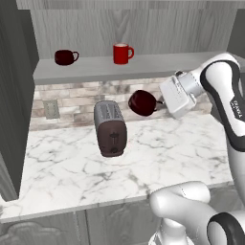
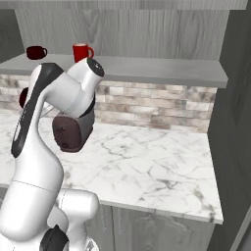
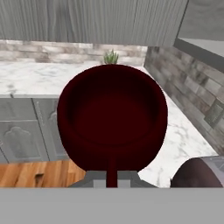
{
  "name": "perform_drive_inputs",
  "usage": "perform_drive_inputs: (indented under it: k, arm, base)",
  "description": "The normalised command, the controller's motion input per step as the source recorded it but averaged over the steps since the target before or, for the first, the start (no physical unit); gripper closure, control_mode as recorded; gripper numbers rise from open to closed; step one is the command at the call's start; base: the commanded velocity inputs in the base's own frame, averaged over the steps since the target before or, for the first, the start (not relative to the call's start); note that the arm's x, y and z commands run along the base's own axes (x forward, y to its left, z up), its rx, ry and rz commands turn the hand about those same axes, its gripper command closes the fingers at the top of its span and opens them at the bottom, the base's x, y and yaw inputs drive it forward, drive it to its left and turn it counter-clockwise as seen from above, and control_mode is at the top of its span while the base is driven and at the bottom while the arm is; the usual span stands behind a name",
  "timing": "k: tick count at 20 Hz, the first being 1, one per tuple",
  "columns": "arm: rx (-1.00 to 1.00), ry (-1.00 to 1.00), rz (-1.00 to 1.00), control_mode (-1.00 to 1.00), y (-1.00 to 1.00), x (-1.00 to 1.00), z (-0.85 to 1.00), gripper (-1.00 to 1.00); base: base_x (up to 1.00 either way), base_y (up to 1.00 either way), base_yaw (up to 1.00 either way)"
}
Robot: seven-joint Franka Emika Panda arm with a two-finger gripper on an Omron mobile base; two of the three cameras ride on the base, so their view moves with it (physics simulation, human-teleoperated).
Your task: Pick the mug on the counter and place it in the cabinet with the handle facing the right, like the mugs already inside.
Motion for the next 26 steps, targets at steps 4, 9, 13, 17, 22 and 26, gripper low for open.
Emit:
perform_drive_inputs:
  k: [4, 9, 13, 17, 22, 26]
  arm:
    - [0.04, 0.0, 0.02, -1.0, 0.01, 0.07, 0.14, 1.0]
    - [0.05, 0.0, 0.0, -1.0, 0.0, 0.07, 0.17, 1.0]
    - [0.02, -0.01, 0.0, -1.0, 0.02, 0.02, 0.16, 1.0]
    - [0.0, -0.01, 0.0, -1.0, 0.07, 0.07, 0.18, 1.0]
    - [0.02, -0.03, 0.0, -1.0, 0.04, 0.04, 0.13, 1.0]
    - [0.11, -0.01, 0.0, -1.0, 0.0, 0.09, 0.06, 1.0]
  base:
    - [0.0, 0.0, 0.0]
    - [0.0, 0.0, 0.0]
    - [0.0, 0.0, 0.0]
    - [0.0, 0.0, 0.0]
    - [0.0, 0.0, 0.0]
    - [0.0, 0.0, 0.0]
